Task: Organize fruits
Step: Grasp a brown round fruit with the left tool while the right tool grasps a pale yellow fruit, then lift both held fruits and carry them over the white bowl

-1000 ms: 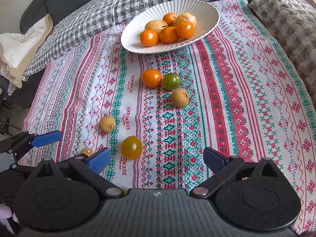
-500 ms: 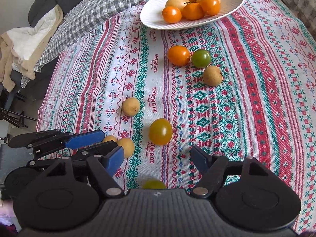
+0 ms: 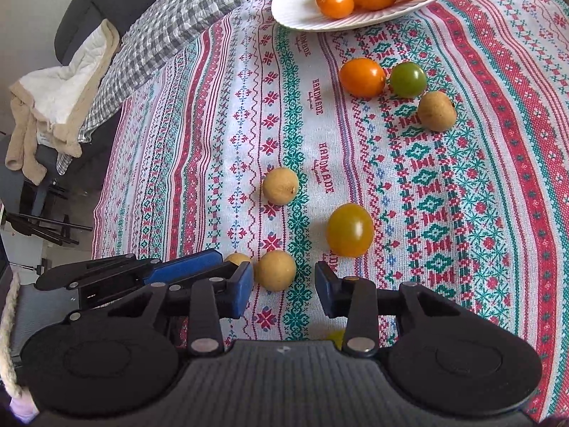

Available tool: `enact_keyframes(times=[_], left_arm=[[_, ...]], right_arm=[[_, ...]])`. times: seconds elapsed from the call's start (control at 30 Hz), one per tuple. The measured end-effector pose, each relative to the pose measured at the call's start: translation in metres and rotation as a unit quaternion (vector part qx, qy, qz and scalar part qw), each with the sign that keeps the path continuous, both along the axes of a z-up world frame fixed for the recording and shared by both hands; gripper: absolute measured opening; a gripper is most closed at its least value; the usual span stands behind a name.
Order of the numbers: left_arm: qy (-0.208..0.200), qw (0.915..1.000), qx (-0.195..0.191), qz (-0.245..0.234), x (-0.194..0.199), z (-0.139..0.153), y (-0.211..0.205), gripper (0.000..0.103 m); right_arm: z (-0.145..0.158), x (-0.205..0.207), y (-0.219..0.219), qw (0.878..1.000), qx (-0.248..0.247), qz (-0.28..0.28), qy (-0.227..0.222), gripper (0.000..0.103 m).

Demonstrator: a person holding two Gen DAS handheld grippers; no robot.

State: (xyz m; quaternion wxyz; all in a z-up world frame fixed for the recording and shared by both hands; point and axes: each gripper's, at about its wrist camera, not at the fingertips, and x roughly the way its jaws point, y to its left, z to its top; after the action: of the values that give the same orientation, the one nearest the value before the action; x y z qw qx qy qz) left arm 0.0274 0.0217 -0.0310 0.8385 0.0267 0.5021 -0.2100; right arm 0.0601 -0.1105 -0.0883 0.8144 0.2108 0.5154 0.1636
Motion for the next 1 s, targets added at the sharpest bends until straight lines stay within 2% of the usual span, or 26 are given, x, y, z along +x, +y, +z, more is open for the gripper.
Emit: enact_keyframes(times=[0.2,0.47,0.67,0.83,0.97,1.0], left_arm=[[-0.001,1.0,-0.001,0.001,-0.001,0.0,0.001,0.004],[0.012,0.9993,-0.031,0.015,0.002,0.0,0.001,0.015],[0.017,0.9998,0.001,0.013,0.003,-0.01,-0.018,0.015],[0.004,0.9995,0.017,0.026,0.004,-0.017,-0.026,0.014],[0.002,0.9992,0.013,0.039,0.006,-0.016,-0.024,0.0],[0.003,0.9991,0.009,0.042,0.006,-0.016,-0.022,0.0]], right_arm=[[-0.003,0.004,0.002,1.0,0.007,0.001,0.002,0.022],[0.004,-0.003,-0.016,1.0,-0.016,-0.008,-0.013,0.021],[0.002,-0.008,-0.027,0.999,-0.028,-0.014,-0.01,0.021],[0.003,-0.01,-0.027,0.999,-0.037,-0.012,-0.014,0.021],[0.003,-0.008,-0.03,0.999,-0.034,-0.017,-0.014,0.021],[0.004,-0.008,-0.031,0.999,-0.033,-0.018,-0.014,0.021]])
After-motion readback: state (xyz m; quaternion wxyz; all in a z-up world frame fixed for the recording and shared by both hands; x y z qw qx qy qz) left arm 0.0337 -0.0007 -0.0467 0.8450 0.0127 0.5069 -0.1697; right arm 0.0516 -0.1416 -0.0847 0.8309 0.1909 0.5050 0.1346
